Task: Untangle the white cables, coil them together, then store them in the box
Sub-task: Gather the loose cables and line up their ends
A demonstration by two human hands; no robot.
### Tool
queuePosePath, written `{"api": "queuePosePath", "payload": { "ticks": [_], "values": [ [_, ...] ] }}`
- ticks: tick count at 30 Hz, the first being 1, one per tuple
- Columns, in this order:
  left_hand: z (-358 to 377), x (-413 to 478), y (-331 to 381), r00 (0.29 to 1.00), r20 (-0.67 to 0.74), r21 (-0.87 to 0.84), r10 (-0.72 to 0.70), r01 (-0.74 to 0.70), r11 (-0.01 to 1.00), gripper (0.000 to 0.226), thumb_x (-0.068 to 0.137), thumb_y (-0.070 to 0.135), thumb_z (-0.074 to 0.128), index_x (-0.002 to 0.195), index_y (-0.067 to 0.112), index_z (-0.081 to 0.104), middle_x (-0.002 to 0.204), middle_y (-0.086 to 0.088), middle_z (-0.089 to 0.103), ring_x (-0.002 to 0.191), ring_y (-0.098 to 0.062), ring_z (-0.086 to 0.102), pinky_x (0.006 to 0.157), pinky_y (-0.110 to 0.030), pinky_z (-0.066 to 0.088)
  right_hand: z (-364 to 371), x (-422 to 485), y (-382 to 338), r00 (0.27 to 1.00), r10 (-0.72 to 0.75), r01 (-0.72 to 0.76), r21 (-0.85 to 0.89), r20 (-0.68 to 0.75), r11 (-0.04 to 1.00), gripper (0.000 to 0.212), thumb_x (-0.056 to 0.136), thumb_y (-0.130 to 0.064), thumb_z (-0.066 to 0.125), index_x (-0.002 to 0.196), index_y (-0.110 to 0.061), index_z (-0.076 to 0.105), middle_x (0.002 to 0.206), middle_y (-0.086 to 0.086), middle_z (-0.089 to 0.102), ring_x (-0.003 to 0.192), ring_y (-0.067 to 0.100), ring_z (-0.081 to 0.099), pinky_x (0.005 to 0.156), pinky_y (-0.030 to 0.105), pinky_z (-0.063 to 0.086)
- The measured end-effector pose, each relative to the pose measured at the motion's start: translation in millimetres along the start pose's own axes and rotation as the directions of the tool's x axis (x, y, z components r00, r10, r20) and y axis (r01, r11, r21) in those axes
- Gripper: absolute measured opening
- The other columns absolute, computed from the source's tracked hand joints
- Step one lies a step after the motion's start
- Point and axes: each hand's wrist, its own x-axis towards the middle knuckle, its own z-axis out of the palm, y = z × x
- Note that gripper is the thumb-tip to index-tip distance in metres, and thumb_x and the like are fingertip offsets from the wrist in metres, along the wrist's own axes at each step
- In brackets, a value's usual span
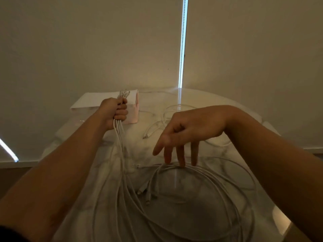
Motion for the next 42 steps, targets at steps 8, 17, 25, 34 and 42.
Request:
{"api": "queuePosePath", "payload": {
  "ticks": [8, 17, 25, 34, 42],
  "values": [
    [38, -13, 40, 0.995, 0.065, -0.020, 0.077, -0.076, 0.997, 0.031, 0.105, 0.020, 0.030, 0.078, 0.015, 0.046, 0.047, 0.008, 0.029, 0.033, -0.003, 0.023, 0.028, -0.016, 0.017, -27, 50, -1, 0.796, 0.089, 0.021, 0.173, -0.599, 0.985, 0.041, 0.093, -0.035, 0.064, 0.107, 0.004, 0.069, 0.092, 0.017, 0.074, 0.087, 0.028, 0.073, 0.077, 0.035, 0.062],
    [63, -19, 64, 0.982, 0.046, -0.110, 0.181, -0.176, 0.978, 0.032, 0.103, 0.014, 0.029, 0.075, 0.015, 0.046, 0.049, 0.007, 0.029, 0.034, -0.003, 0.022, 0.029, -0.017, 0.016, 14, 96, -12, 0.920, 0.081, 0.100, 0.429, -0.384, 0.898, 0.046, 0.094, -0.043, 0.060, 0.119, -0.005, 0.059, 0.110, 0.015, 0.071, 0.099, 0.027, 0.069, 0.091, 0.042, 0.056],
    [73, -27, 114, 0.956, 0.054, -0.234, 0.289, -0.269, 0.934, 0.036, 0.101, 0.011, 0.028, 0.071, 0.014, 0.048, 0.049, 0.008, 0.028, 0.035, -0.003, 0.021, 0.030, -0.017, 0.016, 11, 85, -31, 0.864, 0.065, 0.229, 0.505, -0.499, 0.832, 0.025, 0.093, -0.023, 0.066, 0.106, -0.002, 0.061, 0.100, 0.018, 0.070, 0.089, 0.029, 0.070, 0.082, 0.040, 0.059],
    [82, -21, 71, 0.992, 0.075, -0.051, 0.103, -0.099, 0.994, 0.030, 0.103, 0.012, 0.030, 0.076, 0.013, 0.045, 0.049, 0.008, 0.027, 0.035, -0.003, 0.022, 0.030, -0.016, 0.017, 11, 92, -24, 0.790, 0.167, 0.342, 0.651, -0.590, 0.678, 0.021, 0.098, -0.012, 0.052, 0.108, 0.007, 0.055, 0.081, 0.022, 0.069, 0.073, 0.033, 0.068, 0.085, 0.049, 0.056],
    [74, -18, 63, 1.000, 0.003, 0.154, 0.010, -0.010, 0.988, 0.032, 0.102, 0.010, 0.027, 0.074, 0.014, 0.043, 0.046, 0.007, 0.029, 0.033, -0.004, 0.022, 0.029, -0.016, 0.017, 34, 86, -12, 0.842, 0.155, 0.249, 0.627, -0.517, 0.738, 0.022, 0.102, -0.017, 0.045, 0.091, -0.002, 0.056, 0.062, 0.009, 0.054, 0.057, 0.025, 0.058, 0.078, 0.044, 0.053]
  ]
}}
